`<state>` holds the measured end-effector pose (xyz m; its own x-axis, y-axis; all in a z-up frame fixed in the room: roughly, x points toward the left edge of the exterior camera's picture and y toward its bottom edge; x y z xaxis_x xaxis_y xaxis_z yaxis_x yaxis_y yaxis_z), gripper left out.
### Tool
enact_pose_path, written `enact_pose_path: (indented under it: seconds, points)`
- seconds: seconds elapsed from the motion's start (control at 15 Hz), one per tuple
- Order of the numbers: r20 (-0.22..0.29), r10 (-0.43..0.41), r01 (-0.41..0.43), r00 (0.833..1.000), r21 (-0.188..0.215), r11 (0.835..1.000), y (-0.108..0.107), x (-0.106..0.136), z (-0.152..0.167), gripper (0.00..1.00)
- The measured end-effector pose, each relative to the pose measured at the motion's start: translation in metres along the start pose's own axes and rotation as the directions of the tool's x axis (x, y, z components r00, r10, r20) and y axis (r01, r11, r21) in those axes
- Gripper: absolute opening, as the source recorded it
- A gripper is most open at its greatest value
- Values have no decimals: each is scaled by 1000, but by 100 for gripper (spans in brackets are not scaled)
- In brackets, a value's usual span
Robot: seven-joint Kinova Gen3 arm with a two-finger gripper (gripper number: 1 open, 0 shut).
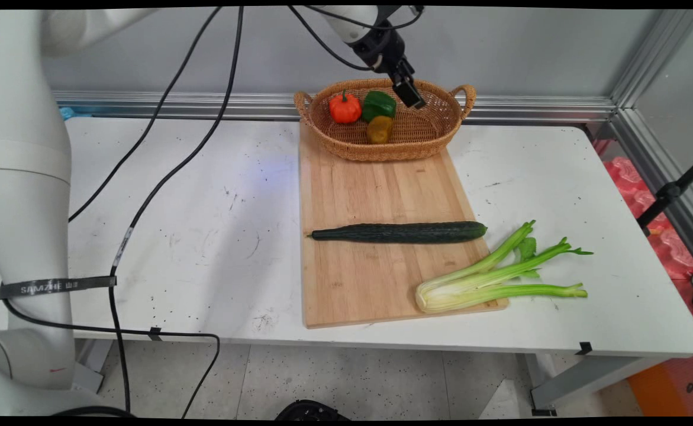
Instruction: Pick up the cucumber from the cutting board
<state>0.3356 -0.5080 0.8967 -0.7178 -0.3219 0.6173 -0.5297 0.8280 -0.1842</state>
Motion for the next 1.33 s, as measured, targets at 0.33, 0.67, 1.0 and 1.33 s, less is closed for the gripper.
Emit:
enact_pose_path:
  seconds: [0.33,0.67,1.0,1.33]
  points:
    - [30,13,-11,999,-81,997,58,8,-30,100]
    - [78,51,-40,996,-141,989,112,-3,-50,100]
    - [119,82,-61,989,-171,983,151,-21,-58,100]
    - [145,91,-64,985,-182,981,180,-45,-47,100]
